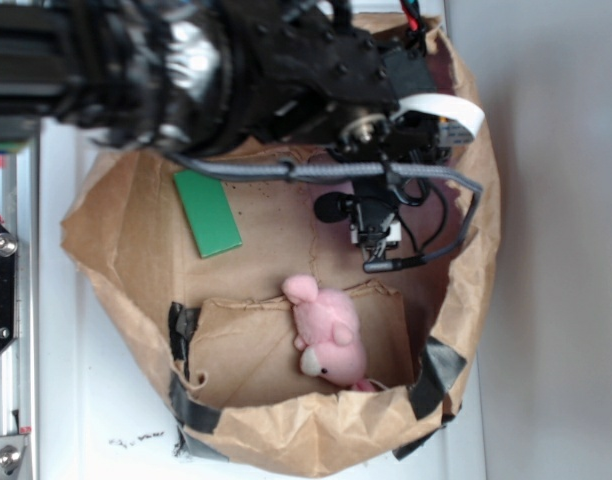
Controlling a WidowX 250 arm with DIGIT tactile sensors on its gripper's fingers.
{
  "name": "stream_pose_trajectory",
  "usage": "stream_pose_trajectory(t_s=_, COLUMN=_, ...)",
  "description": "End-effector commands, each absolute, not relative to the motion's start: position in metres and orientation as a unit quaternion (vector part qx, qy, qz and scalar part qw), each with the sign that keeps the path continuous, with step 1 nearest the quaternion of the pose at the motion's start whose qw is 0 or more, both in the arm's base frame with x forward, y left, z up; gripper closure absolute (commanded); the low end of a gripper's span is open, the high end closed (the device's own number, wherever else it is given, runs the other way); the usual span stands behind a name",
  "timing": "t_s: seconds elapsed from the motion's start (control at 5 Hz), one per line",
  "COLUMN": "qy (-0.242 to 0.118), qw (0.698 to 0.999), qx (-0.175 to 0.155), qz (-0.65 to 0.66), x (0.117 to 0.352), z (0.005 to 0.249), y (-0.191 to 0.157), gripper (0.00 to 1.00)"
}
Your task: Grab the rock.
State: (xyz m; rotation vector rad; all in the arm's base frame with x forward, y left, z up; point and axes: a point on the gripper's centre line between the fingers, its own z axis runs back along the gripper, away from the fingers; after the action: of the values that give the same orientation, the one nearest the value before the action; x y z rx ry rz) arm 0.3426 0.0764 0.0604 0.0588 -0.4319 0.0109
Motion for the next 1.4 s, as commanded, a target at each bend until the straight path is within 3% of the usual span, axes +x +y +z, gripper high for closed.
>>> stream_pose_trajectory(t_s=0.0, qy=-0.246, qw=0.966, qx=0.076, qz=-0.004, x=0.365, z=0.073, y=0.095, gripper=0.0)
stream_pose_trajectory(t_s=0.4, qy=-0.252, qw=0.964, qx=0.086, qz=0.005, x=0.37, z=0.068, y=0.106, gripper=0.0)
stream_pose_trajectory(t_s=1.2, qy=-0.234, qw=0.969, qx=0.079, qz=-0.009, x=0.377, z=0.035, y=0.085, gripper=0.0)
